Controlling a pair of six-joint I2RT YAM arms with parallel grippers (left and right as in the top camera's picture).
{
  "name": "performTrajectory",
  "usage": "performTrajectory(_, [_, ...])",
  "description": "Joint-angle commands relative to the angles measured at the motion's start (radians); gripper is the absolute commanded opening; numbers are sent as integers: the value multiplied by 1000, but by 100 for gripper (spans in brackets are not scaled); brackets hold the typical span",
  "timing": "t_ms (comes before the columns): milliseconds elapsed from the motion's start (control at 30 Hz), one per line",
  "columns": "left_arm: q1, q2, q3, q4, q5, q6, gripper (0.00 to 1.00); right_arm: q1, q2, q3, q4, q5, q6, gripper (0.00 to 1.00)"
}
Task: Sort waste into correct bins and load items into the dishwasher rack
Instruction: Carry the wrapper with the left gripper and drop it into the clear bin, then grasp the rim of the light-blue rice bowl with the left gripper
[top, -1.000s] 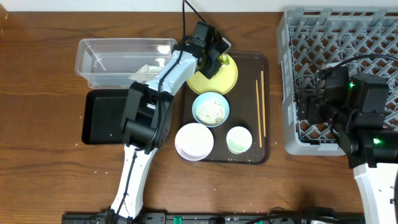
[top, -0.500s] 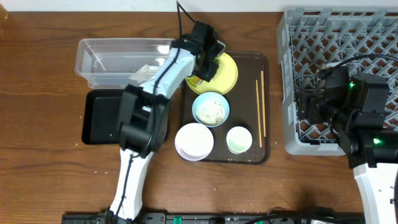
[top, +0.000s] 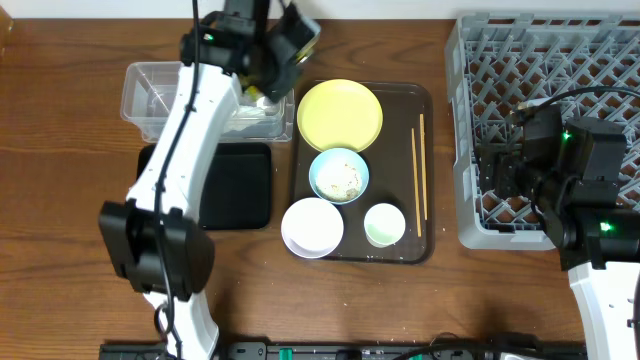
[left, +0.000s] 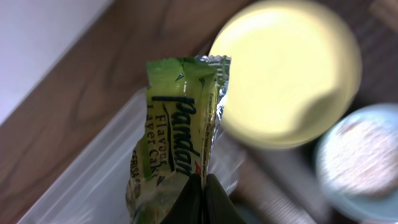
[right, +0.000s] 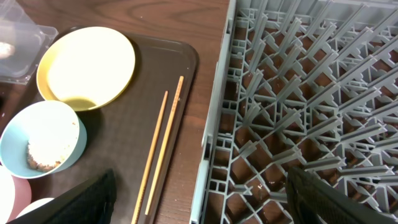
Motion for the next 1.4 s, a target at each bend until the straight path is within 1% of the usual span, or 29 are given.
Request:
performTrajectory(0, [90,51,-34,-8,-30,180,6,2,2,20,1,-11,-6,85])
performTrajectory(133, [164,93,-47,24,-26,191,6,2,2,20,1,-11,-6,84])
performTrajectory(167, [179,107,-47,29,-26,191,13,2,2,20,1,-11,-6,84])
performTrajectory(200, [188,116,-47,29,-26,190,27,2,2,20,1,-11,-6,84])
performTrajectory(267, [200,133,-47,29,-26,190,47,2,2,20,1,-11,-6,84])
performTrajectory(300, [201,134,-47,29,-26,190,63,2,2,20,1,-11,-6,84])
performTrajectory(333, [200,133,-46,29,-26,190,70,2,2,20,2,-11,-6,84])
performTrajectory(400, [196,126,-36,29,-26,158,72,2,2,20,4,-11,-6,84])
performTrajectory(433, [193,121,-29,29,-26,128,76,2,2,20,6,-11,-6,84])
performTrajectory(467, [190,109,-19,27,-26,67,80,2,2,20,9,-11,-6,84])
performTrajectory(500, [188,98,-16,26,-26,29,82,2,2,20,11,-11,-6,85])
performTrajectory(533, [183,79,-13,21,-26,-35,84,2,2,20,16,-11,-6,86])
performTrajectory(633, [168,16,-13,-9,1,-199,86,2,2,20,20,-11,-6,91])
performTrajectory(667, [160,-13,-13,-40,46,-233,86,2,2,20,22,-11,-6,95])
performTrajectory(733, [145,-55,-13,-98,148,-251,86,2,2,20,23,-11,-6,99])
performTrajectory(800, [120,-90,-13,-158,259,-293,86,2,2,20,23,-13,-6,99])
performTrajectory(833, [105,-99,-13,-178,288,-325,86,2,2,20,23,-19,-6,99])
performTrajectory(933, [31,-97,-22,-225,296,-455,84,2,2,20,23,-31,-6,99])
performTrajectory(967, [-5,-94,-40,-227,293,-507,80,2,2,20,22,-34,-5,99])
performTrajectory(1033, [-69,-87,-76,-219,258,-597,77,2,2,20,22,-34,-2,99])
performTrajectory(1100, [-134,-77,-113,-193,192,-682,76,2,2,20,20,-34,2,99])
performTrajectory(1167, [-206,-63,-154,-138,106,-782,73,2,2,20,16,-34,2,99])
performTrajectory(1200, [-243,-55,-175,-105,77,-816,72,2,2,20,15,-34,2,99])
performTrajectory(1300, [-327,-26,-222,-23,-2,-911,62,2,2,20,15,-34,2,99])
performTrajectory(1367, [-374,-3,-243,21,-46,-965,60,3,2,20,14,-34,2,99])
